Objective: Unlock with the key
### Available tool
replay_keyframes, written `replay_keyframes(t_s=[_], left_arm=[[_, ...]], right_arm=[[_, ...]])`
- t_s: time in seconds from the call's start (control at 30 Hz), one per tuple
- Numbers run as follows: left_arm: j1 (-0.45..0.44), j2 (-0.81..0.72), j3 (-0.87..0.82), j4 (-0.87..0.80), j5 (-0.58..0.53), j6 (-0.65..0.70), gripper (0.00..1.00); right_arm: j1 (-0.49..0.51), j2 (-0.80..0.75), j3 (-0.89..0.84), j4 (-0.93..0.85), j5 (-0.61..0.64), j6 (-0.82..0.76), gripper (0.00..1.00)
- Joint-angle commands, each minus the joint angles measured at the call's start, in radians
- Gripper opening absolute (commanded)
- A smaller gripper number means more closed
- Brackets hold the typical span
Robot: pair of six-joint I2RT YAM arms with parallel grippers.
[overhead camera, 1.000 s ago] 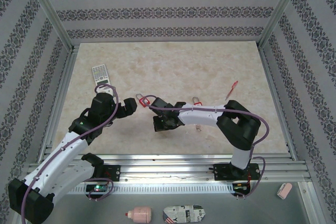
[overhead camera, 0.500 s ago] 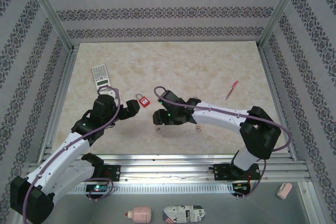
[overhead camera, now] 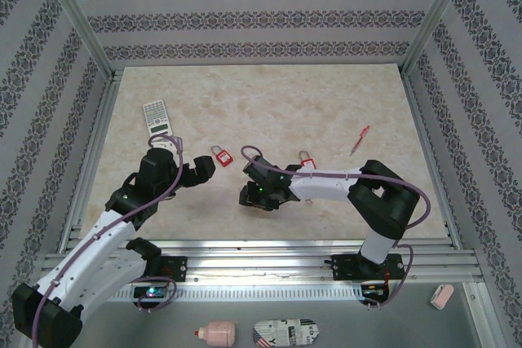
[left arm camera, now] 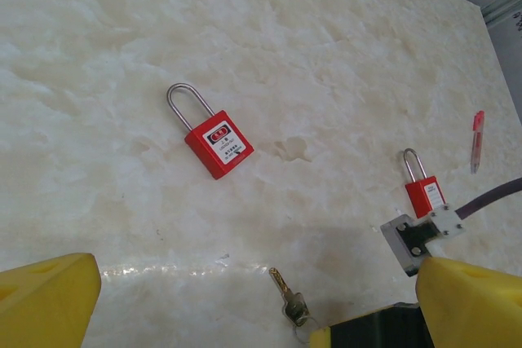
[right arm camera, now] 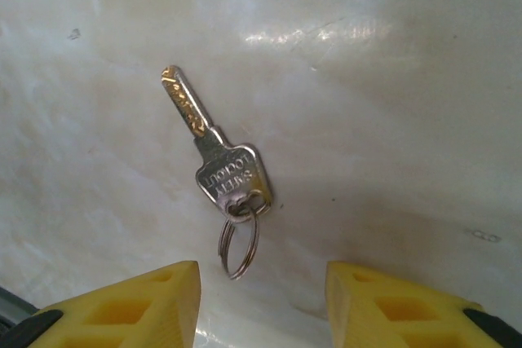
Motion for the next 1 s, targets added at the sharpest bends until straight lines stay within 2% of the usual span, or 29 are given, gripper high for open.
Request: replay_keyframes(t_s=[0.0,0.13,0.27,0.43,0.63,0.7,0.83,0.97], left_arm=[[-0.009,-0.025,0.021,-0.032,0.007,0.03,1.0],[-0.009,-0.039,0.008,-0.03,0.002,0.033,0.99],[-0.008,-0.049,-0.003,-0.038,0.007,0.041,1.0],[-0.009,-0.072,0.0,-0.067,0.005,0.061,1.0],[-0.009,-0.099,-0.003,-0.089,0.001,0.079,1.0],[-0.009,-0.098,-0.004,-0.085,0.005,0.082,1.0],[-0.009,-0.07,-0.017,0.006,0.089,0.043,1.0],[-0.013,0.004,-0.031,0.196,0.235,-0.112,1.0]], right_arm=[[0.01,0.026,0.043,0.002,-0.005,0.037,0.43],[0.015,0.05,0.072,-0.018,-0.004,0.042,0.42],[0.016,0.077,0.101,-0.05,0.003,0.036,0.35],[0.016,0.098,0.095,-0.064,-0.003,0.042,0.25],[0.016,0.07,0.086,-0.075,0.019,0.035,0.0],[0.018,0.042,0.092,-0.096,0.036,0.02,0.0],[0.018,-0.042,0.101,-0.133,0.076,-0.032,0.0],[0.005,-0.21,0.133,-0.205,0.162,-0.136,0.0]])
